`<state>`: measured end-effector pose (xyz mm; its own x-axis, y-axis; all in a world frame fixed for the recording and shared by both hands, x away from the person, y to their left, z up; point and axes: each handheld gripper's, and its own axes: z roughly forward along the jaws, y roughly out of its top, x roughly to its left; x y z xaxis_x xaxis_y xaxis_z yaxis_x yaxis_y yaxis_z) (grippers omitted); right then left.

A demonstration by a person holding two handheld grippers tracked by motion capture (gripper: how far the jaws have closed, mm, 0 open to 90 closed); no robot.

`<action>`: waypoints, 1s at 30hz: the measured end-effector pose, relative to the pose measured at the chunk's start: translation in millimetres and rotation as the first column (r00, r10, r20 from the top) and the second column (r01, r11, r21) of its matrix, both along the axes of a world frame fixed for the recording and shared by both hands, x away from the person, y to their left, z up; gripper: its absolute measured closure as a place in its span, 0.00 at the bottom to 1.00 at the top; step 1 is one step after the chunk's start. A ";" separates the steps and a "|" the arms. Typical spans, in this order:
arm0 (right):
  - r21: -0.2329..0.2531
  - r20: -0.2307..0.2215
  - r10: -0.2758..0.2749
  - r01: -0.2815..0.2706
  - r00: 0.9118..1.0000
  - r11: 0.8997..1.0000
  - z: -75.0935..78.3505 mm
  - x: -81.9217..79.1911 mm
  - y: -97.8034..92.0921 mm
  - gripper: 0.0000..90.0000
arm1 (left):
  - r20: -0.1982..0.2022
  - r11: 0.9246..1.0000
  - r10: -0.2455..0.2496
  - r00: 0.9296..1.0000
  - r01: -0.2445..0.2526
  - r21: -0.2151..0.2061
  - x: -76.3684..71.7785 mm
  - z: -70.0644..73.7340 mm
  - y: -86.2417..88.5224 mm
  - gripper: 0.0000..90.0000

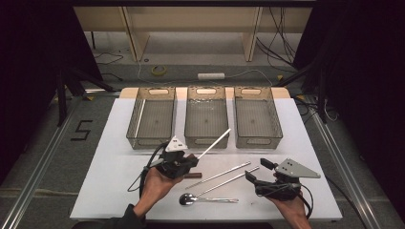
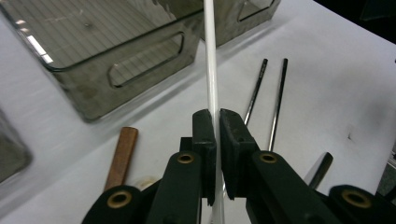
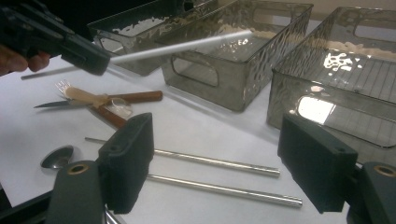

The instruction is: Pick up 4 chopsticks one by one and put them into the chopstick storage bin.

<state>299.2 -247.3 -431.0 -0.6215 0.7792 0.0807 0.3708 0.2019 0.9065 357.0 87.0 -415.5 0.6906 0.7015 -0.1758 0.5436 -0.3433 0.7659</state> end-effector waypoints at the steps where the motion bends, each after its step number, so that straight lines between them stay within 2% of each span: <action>1: 0.000 -0.001 0.000 0.000 1.000 1.000 0.0 0.0 0.1 0.31 | 0.003 1.000 0.008 1.000 -0.008 -0.005 1.1 1.0 2.3 0.94; 11: -0.002 -0.003 0.000 0.000 1.000 1.000 -0.2 0.0 0.5 0.31 | 0.019 0.996 0.088 0.996 -0.088 -0.032 14.3 8.2 30.5 0.94; 19: -0.001 -0.003 -0.001 0.001 1.000 1.000 -0.3 0.0 0.6 0.31 | 0.027 0.991 0.126 0.992 -0.124 -0.055 19.4 16.1 46.0 0.94; 30: -0.003 -0.005 0.001 -0.001 1.000 1.000 -0.8 0.3 0.8 0.31 | 0.040 0.984 0.169 0.985 -0.166 -0.072 28.3 19.3 63.9 0.94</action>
<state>299.5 -246.5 -431.7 -0.6220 0.7788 0.0814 0.3748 0.2048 0.9042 385.3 150.9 -396.3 0.5731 0.7951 -0.1984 0.5528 -0.1964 0.8098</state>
